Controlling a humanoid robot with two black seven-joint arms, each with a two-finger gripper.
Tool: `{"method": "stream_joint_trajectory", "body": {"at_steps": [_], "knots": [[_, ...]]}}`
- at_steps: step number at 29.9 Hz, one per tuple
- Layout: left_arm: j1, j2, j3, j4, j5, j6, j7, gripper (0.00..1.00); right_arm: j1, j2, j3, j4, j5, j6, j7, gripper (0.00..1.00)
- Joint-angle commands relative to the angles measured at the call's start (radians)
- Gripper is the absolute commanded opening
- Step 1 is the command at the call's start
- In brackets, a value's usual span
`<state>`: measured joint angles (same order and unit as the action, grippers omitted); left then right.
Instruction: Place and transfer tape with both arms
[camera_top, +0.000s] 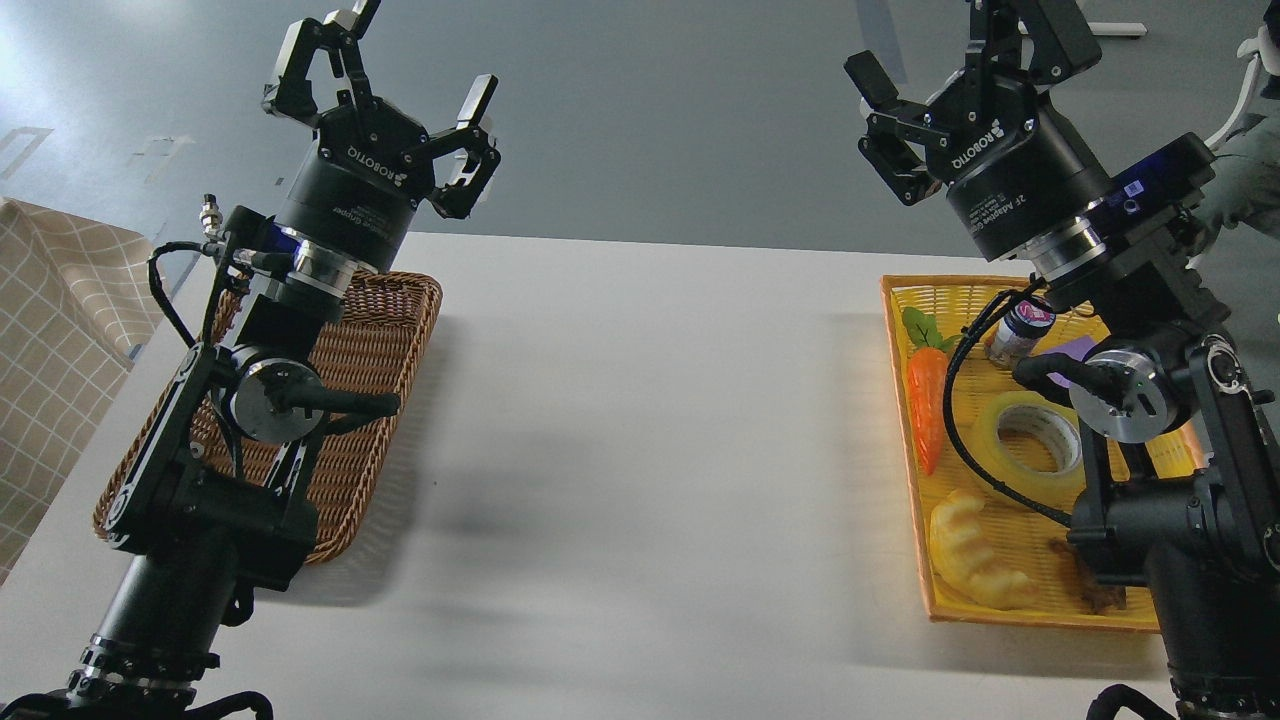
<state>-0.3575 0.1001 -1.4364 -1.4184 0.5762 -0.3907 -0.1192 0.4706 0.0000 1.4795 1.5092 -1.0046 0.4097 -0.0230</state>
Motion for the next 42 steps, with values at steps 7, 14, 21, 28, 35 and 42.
{"method": "stream_joint_trajectory", "body": {"at_steps": [7,14,21,28,35,42], "knots": [[0.015,0.001,0.004,0.000,-0.033,-0.025,-0.002,0.99,0.000,0.000,0.004,0.002,-0.002,-0.003,0.001,1.00],[0.015,-0.005,0.011,0.000,-0.032,-0.054,0.000,0.99,0.000,0.000,0.008,0.003,0.000,-0.003,0.001,1.00],[0.020,-0.003,0.011,0.003,-0.033,-0.051,0.000,0.99,-0.001,0.000,0.008,0.003,0.000,-0.003,0.001,1.00],[0.020,0.000,0.011,0.003,-0.033,-0.051,0.000,0.99,0.000,0.000,0.004,0.008,0.000,-0.002,0.000,1.00],[0.023,-0.013,0.010,0.003,-0.032,-0.043,0.000,0.99,0.003,0.000,0.004,0.003,0.000,-0.002,0.000,1.00],[0.019,-0.010,0.010,0.003,-0.033,-0.042,0.000,0.99,0.002,0.000,0.002,0.003,0.000,-0.002,0.000,1.00]]}}
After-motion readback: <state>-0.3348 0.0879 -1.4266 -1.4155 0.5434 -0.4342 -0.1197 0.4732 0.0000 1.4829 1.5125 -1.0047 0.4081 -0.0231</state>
